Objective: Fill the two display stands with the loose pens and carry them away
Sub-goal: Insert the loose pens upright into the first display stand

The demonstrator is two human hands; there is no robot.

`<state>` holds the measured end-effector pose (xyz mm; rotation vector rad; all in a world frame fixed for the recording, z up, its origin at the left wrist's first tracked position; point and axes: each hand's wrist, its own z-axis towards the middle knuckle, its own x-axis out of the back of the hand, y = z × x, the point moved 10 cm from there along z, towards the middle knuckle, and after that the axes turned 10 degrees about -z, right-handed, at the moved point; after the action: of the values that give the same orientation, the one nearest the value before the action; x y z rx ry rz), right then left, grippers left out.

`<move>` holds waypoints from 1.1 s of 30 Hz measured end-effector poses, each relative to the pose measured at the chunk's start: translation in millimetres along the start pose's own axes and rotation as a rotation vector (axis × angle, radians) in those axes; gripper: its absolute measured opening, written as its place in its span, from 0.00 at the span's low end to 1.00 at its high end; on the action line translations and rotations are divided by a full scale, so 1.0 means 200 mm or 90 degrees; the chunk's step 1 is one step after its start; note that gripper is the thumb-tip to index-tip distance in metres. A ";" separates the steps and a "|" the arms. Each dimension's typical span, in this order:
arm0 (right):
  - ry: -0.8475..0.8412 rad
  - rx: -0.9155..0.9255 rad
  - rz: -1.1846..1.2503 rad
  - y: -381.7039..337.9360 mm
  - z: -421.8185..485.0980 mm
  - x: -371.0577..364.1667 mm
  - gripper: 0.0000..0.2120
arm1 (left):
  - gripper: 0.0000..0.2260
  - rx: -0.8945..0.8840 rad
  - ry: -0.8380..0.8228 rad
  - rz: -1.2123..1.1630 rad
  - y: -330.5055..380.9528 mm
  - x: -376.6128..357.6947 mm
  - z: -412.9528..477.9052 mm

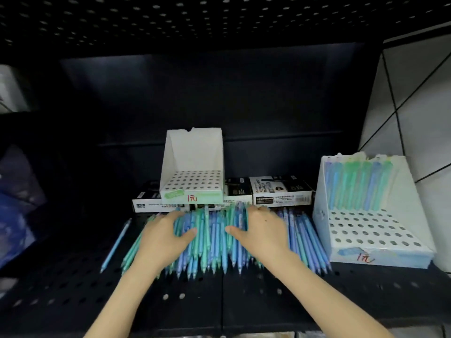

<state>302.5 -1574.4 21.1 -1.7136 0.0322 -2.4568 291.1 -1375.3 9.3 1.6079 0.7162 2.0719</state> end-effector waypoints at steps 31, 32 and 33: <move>-0.028 -0.077 0.187 0.00 0.01 -0.04 0.19 | 0.25 0.030 0.146 -0.215 -0.09 0.06 0.03; -0.029 -0.081 0.182 0.00 0.01 -0.04 0.19 | 0.25 0.033 0.151 -0.219 -0.09 0.06 0.03; -0.028 -0.086 0.182 0.01 0.01 -0.04 0.19 | 0.25 0.037 0.156 -0.229 -0.10 0.07 0.03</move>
<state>307.2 -1574.6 14.5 -1.6801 0.4165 -2.2520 294.8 -1350.3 7.9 1.1577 1.0714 2.0077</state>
